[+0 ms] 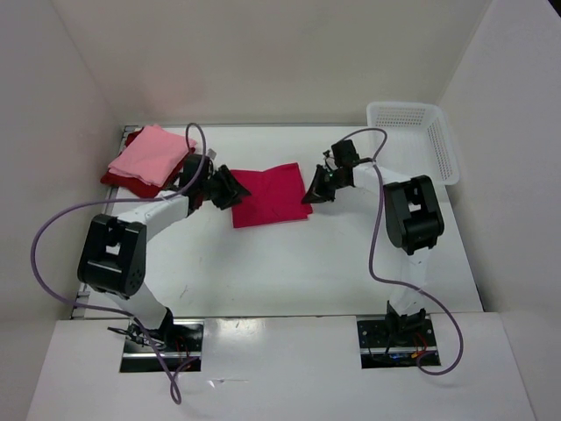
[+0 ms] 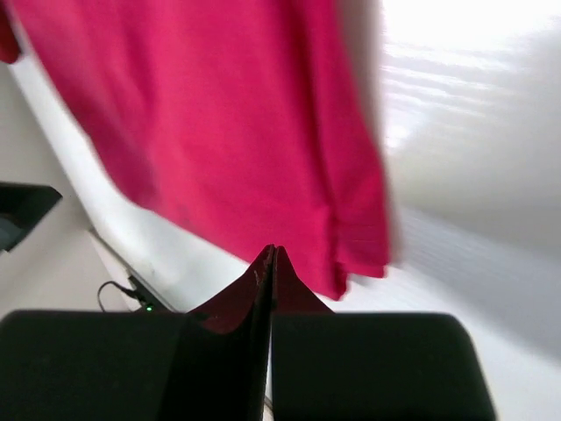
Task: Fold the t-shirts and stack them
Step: Smooth out wrinkles on the folded tshirt
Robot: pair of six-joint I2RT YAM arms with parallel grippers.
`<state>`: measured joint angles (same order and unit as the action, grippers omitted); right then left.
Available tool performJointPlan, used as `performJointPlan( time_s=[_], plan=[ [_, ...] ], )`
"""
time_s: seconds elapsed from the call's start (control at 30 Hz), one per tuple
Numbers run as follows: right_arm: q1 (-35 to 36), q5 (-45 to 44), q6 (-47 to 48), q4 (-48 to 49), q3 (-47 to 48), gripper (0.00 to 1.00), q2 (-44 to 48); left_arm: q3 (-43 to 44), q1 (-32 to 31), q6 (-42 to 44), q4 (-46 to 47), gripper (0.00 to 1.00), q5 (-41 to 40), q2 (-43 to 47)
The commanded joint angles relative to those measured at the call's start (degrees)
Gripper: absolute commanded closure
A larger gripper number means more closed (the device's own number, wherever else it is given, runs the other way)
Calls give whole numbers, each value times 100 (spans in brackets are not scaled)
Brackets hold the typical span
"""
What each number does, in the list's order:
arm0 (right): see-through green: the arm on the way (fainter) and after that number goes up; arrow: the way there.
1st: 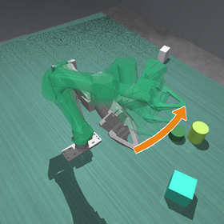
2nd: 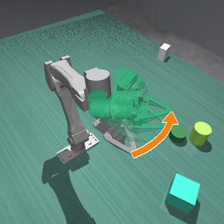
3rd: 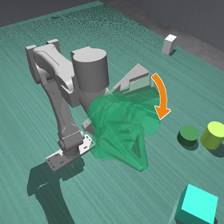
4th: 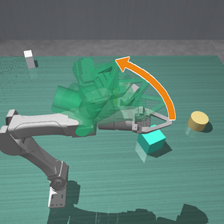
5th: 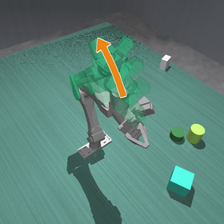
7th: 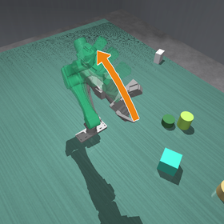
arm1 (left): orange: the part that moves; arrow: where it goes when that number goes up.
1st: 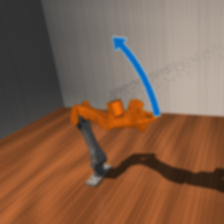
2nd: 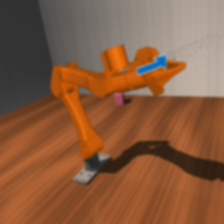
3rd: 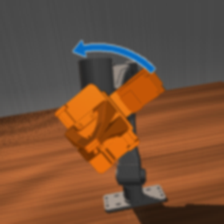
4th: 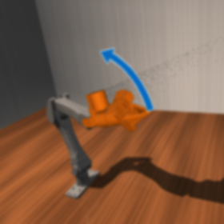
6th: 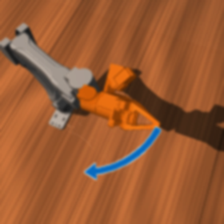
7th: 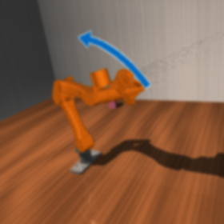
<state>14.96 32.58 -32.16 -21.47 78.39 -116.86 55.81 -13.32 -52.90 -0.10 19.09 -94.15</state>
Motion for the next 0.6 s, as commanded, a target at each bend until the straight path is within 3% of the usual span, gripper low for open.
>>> performJointPlan(
  time_s=[0.0,0.23,0.33,0.57],
  plan=[
    [7,187,114,-103,483,100,297,570,136,-105,185,48,76,-171],
    [112,153,-422,196,2141,100,-975,2266,417,52,186,48,16,-1989],
    [112,21,-554,74,2950,100,-1696,2399,698,-123,378,48,279,-2458],
    [112,-208,-704,-366,4193,100,-2763,2066,1032,-44,641,48,77,-2626]
  ],
)
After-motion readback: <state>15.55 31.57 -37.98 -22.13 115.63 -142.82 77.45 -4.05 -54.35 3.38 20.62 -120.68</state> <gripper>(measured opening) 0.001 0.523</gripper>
